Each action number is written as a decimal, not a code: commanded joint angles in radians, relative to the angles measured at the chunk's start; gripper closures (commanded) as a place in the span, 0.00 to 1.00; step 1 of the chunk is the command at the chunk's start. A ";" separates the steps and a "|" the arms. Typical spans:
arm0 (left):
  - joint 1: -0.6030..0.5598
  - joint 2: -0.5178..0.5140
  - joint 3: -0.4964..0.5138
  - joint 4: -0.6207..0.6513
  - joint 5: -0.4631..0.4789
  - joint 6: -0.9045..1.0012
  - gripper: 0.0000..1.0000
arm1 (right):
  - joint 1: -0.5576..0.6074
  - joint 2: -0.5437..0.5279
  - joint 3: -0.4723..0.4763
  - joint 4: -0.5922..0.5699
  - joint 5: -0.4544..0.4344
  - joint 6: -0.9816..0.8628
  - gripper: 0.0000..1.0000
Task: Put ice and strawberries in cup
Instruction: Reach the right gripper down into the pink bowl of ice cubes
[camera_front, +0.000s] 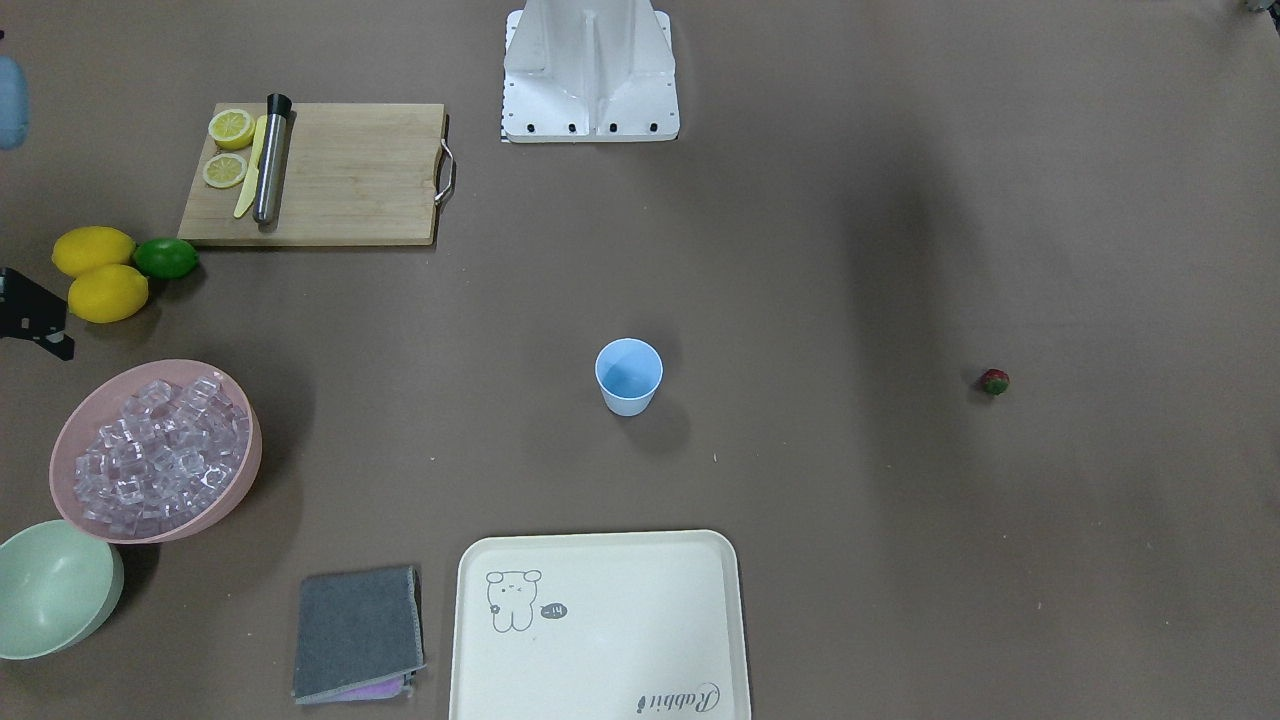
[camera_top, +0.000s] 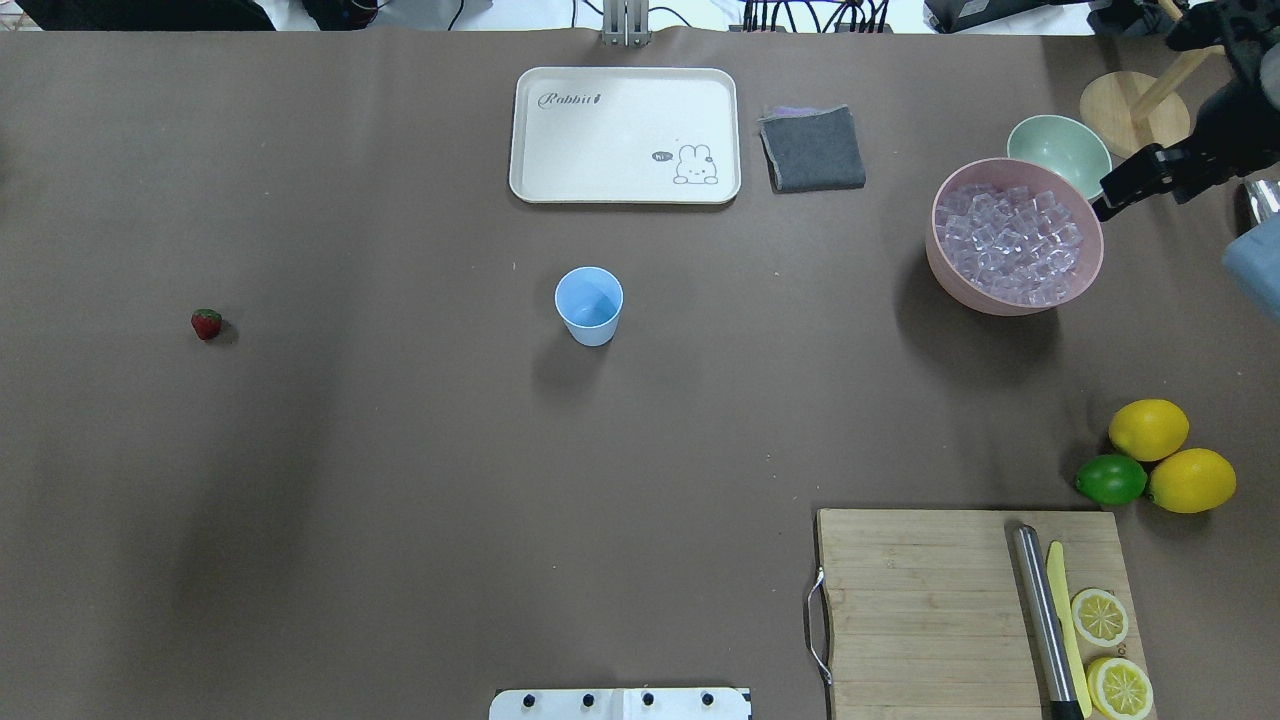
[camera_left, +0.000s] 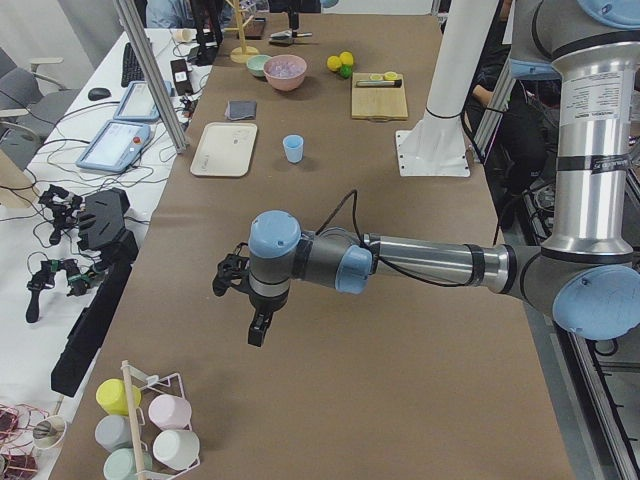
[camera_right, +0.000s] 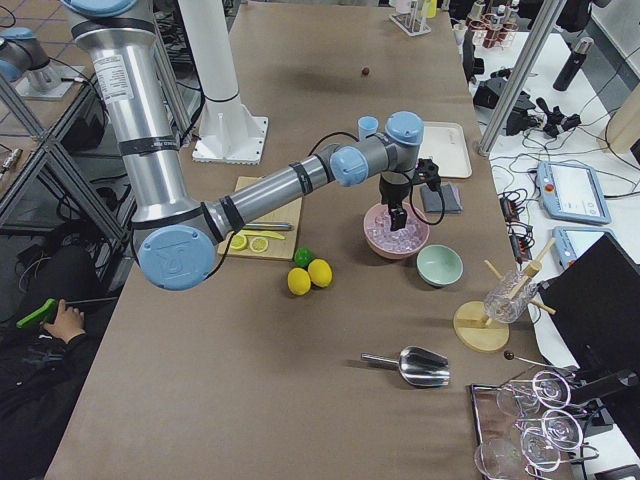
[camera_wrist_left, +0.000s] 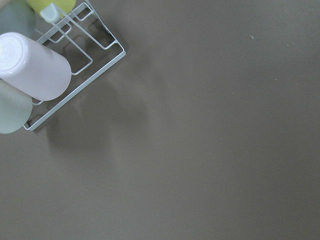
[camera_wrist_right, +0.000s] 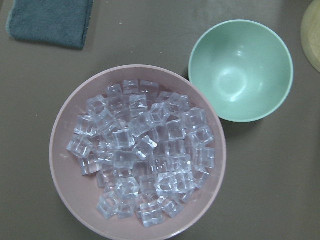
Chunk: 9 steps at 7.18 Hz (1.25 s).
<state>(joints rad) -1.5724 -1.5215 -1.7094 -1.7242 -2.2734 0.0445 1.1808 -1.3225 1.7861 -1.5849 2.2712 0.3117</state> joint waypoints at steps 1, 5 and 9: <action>0.002 -0.003 0.001 0.002 0.002 0.000 0.02 | -0.069 0.066 -0.142 0.171 -0.042 0.000 0.02; 0.017 -0.014 -0.001 0.002 0.000 0.000 0.02 | -0.107 0.080 -0.249 0.280 -0.039 0.007 0.02; 0.037 -0.022 0.001 0.000 0.000 0.000 0.02 | -0.139 0.115 -0.324 0.281 -0.044 0.006 0.02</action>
<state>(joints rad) -1.5415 -1.5420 -1.7091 -1.7237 -2.2727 0.0445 1.0508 -1.2271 1.4931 -1.3046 2.2287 0.3176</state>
